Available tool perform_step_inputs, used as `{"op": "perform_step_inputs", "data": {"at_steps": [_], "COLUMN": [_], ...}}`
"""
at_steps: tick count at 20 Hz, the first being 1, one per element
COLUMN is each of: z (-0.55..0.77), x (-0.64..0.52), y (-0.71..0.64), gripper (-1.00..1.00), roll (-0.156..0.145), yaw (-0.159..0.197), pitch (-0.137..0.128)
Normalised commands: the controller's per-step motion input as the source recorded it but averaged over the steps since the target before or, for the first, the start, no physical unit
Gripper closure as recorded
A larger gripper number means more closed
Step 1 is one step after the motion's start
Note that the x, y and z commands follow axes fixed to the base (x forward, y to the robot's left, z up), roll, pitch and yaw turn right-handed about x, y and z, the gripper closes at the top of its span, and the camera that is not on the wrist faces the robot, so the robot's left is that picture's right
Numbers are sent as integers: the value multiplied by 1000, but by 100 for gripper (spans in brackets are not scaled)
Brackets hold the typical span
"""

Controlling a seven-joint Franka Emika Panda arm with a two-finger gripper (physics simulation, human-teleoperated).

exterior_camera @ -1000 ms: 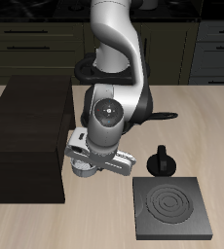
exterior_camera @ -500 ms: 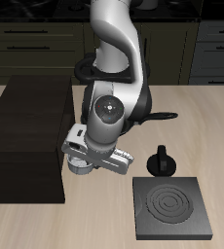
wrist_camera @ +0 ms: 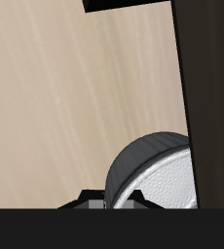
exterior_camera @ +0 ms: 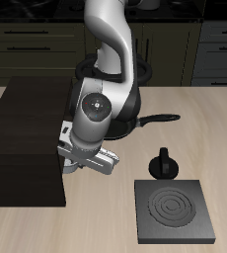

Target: Place the ramekin on the bottom layer of the wooden shelf

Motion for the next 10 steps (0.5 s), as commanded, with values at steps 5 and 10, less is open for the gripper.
{"op": "perform_step_inputs", "data": {"at_steps": [5,10], "z": [74,-12], "x": [-20,8], "y": [-330,-232], "gripper": [100,100], "roll": [-52,-56], "yaw": [-24,0], "pitch": [-8,10]}}
